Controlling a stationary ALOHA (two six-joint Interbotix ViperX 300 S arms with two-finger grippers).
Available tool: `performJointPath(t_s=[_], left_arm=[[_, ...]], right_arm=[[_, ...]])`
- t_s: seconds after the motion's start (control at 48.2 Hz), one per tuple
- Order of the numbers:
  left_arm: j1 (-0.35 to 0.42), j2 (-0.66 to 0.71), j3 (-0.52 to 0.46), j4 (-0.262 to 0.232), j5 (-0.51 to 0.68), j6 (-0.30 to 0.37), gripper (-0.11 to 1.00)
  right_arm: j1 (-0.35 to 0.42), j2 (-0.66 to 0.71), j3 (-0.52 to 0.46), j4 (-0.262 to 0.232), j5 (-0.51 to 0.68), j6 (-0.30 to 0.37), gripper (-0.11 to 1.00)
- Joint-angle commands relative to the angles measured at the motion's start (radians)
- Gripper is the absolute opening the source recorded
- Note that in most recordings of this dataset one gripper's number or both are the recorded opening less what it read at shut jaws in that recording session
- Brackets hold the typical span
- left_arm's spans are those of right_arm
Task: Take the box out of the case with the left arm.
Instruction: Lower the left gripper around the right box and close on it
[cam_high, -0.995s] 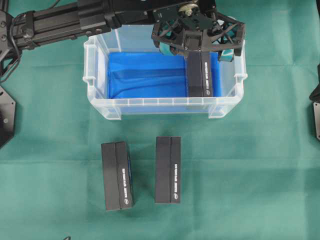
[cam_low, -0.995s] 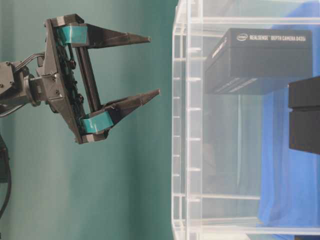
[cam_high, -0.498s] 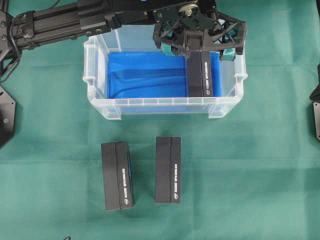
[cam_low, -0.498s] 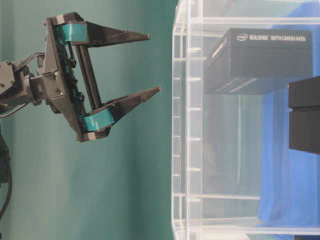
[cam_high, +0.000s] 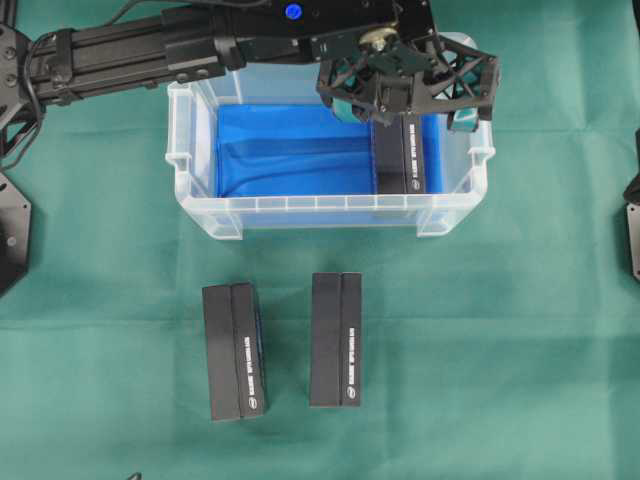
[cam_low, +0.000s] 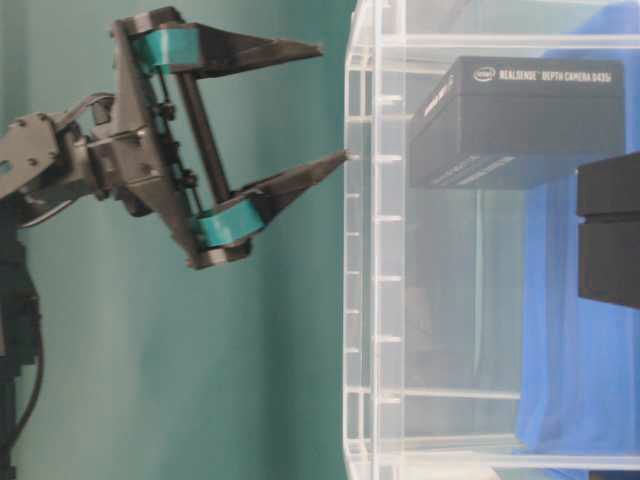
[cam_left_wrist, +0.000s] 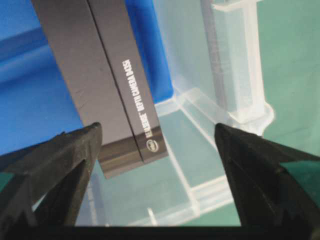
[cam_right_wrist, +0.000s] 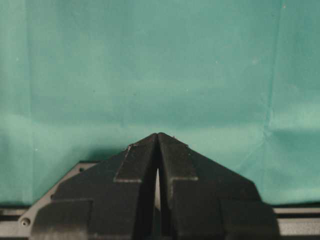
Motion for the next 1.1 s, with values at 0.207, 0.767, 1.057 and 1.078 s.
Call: performJointPath(t_s=[0.207, 0.767, 1.057, 1.078], left_arm=[[-0.011, -0.087, 0.1, 0.003, -0.032, -0.075, 1.0], [-0.012, -0.092, 0.13, 0.028, -0.1, -0.1, 1.0], [-0.005, -0.081, 0.141, 0.038, -0.101, -0.103, 1.0], [-0.005, -0.08, 0.141, 0.038, -0.103, -0.103, 1.0]], right_arm=[[-0.002, -0.003, -0.029, 0.005, 0.011, 0.003, 0.02], [0.0, -0.003, -0.031, 0.015, 0.011, 0.003, 0.02], [-0.002, -0.003, -0.031, 0.021, 0.011, 0.003, 0.02], [-0.002, -0.003, -0.031, 0.021, 0.011, 0.003, 0.02]])
